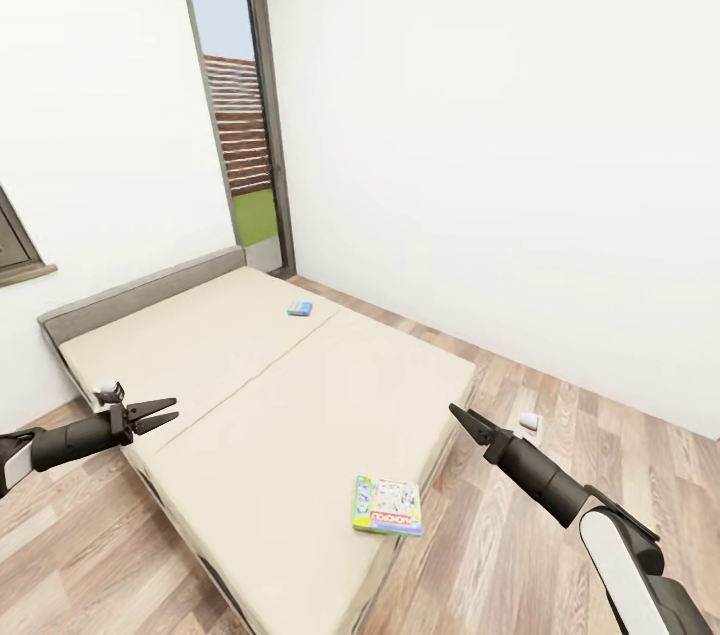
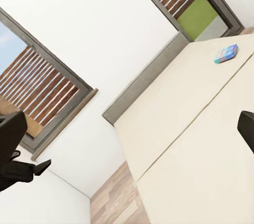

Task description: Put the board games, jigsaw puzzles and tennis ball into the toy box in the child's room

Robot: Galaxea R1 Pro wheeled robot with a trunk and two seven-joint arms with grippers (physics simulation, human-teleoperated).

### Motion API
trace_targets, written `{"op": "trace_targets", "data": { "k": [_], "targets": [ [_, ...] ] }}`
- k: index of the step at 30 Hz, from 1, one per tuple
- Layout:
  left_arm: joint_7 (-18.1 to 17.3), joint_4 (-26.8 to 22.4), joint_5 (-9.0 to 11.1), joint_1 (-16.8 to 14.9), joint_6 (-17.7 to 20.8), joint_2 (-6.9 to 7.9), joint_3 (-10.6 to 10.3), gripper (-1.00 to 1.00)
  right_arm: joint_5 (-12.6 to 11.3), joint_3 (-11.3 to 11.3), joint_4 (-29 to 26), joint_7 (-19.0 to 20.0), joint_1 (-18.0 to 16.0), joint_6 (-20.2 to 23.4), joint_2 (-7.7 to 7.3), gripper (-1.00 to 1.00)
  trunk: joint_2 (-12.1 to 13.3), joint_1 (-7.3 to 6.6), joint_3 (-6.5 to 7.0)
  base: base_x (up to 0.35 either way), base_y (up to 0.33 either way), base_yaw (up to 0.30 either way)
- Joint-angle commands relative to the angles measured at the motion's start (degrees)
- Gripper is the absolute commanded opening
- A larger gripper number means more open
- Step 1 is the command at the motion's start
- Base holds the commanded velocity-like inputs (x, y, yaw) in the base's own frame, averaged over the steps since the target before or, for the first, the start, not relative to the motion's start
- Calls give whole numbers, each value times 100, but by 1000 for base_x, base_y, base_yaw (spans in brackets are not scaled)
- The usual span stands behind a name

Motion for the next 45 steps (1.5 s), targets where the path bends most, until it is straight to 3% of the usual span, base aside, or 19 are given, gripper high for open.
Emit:
{"op": "trace_targets", "data": {
  "k": [1,31,45],
  "targets": [
    [-23,1,-41,-6,60,1,40,100,-48,-6,-1,3,-5,49,0,100,-13,4,-13,20,-38,1],
    [-23,2,-41,-6,54,-88,36,100,-48,-6,11,11,-5,49,0,100,-13,4,-13,55,-8,2],
    [-23,-1,-41,1,54,-96,36,100,-48,2,7,12,-5,49,0,100,-13,4,13,1,-118,225]
  ]
}}
